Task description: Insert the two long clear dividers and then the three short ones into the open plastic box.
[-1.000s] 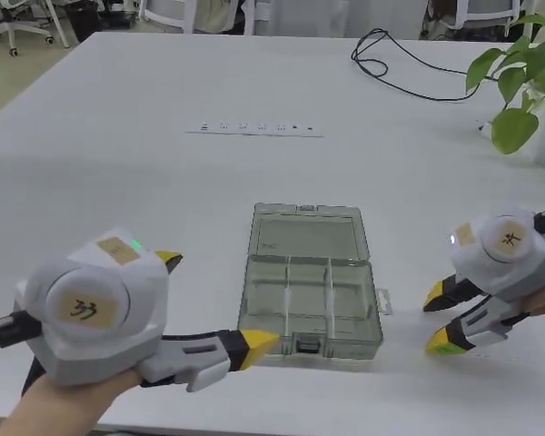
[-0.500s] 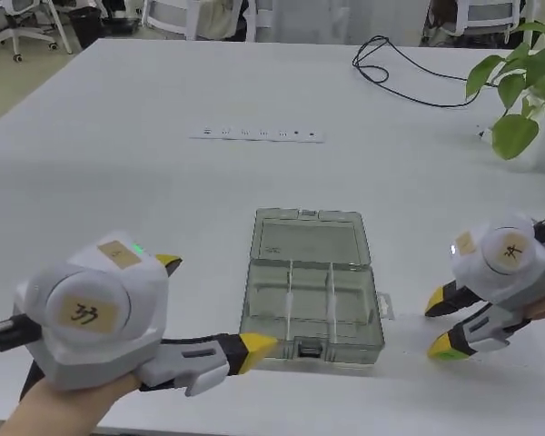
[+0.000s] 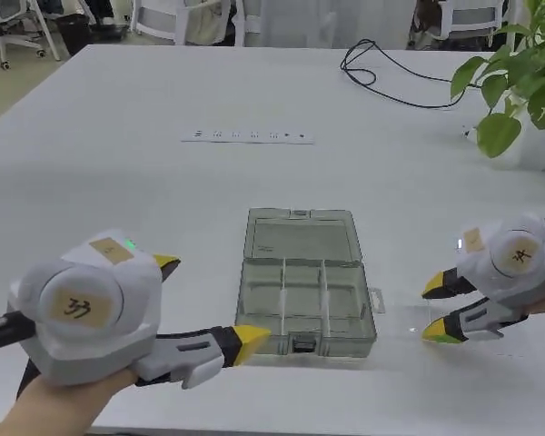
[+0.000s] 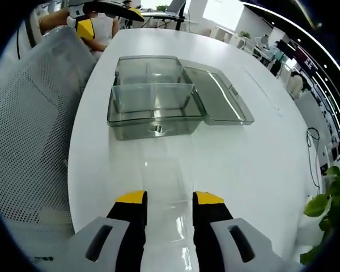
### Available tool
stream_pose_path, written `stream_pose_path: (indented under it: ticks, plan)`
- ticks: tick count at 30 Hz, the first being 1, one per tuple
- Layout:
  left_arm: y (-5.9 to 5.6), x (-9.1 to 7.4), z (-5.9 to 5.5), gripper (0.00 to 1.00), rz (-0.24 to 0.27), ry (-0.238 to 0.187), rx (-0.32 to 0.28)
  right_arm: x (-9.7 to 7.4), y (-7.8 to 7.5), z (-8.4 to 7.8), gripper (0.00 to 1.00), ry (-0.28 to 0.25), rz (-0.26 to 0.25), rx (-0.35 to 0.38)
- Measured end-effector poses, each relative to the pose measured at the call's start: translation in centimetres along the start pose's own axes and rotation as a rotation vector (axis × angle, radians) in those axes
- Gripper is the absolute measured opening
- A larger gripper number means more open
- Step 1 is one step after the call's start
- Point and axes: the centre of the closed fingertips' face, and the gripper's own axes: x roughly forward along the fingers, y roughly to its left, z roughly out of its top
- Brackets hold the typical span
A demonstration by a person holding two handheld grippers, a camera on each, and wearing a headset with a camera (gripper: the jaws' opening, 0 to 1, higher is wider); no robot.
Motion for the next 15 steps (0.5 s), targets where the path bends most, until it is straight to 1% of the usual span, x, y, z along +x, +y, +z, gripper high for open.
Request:
stream_pose_path:
  ticks: [2, 3, 7, 9, 11, 15]
  plan:
    - [-0.1, 0.0, 0.1, 0.76, -0.008, -0.009, -0.017, -0.4, -0.7, 0.3, 0.32, -0.019, -0.043, 0.005]
    - [-0.3, 0.0, 0.2, 0.75, -0.013, -0.018, -0.026, -0.6, -0.8, 0.6, 0.32, -0.033, -0.055, 0.005]
    - [-0.7, -0.1, 0.4, 0.71, -0.032, -0.040, -0.056, -1.9, -1.1, 2.7, 0.32, -0.082, -0.107, -0.003]
    - [-0.8, -0.1, 0.5, 0.69, -0.039, -0.051, -0.065, -2.4, -1.2, 3.7, 0.32, -0.105, -0.126, -0.014]
    - [-1.0, -0.1, 0.7, 0.67, -0.049, -0.065, -0.079, -2.3, -1.3, 4.2, 0.32, -0.125, -0.144, -0.032]
    - [-1.4, -0.2, 1.1, 0.63, -0.069, -0.088, -0.107, -3.1, -1.0, 6.6, 0.32, -0.165, -0.154, -0.073]
